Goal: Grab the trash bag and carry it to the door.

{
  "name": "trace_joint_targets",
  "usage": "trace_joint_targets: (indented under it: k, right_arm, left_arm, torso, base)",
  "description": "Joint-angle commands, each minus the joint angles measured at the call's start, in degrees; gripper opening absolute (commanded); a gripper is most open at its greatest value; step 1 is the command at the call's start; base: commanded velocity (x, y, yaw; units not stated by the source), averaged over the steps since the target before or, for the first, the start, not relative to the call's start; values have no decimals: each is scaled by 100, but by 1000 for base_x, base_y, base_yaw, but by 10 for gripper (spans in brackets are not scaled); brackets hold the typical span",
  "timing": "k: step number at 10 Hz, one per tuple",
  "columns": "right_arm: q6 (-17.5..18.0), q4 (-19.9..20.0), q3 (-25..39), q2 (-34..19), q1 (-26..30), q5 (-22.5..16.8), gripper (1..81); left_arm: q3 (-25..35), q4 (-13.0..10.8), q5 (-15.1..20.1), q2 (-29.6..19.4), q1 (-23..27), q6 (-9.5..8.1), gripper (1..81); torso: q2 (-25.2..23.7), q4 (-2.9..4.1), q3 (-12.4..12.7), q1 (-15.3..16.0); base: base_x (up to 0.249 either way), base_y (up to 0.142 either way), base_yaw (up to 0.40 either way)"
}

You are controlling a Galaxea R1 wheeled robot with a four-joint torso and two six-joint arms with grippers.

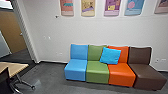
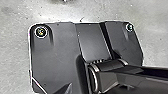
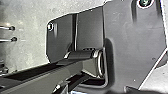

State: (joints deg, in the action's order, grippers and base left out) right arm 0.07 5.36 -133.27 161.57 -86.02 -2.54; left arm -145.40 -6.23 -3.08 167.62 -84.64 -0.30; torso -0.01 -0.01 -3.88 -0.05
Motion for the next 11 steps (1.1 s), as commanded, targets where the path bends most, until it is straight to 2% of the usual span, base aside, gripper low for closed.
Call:
trace_joint_targets:
  k: [1,7,11]
  right_arm:
    - [1,70,65,-61,264,-353,811]
    - [-16,44,65,-53,256,-370,811]
    - [45,79,118,-61,264,-379,811]
  left_arm:
    - [29,-19,264,-26,268,-22,811]
    - [29,-45,256,-18,250,-14,811]
    - [46,-63,256,-44,251,-22,811]
  torso:
    - [0,0,0,5]
    - [1,0,0,5]
    - [1,0,-2,8]
  base:
    - [132,0,0]
    - [106,0,0]
    - [0,0,0]
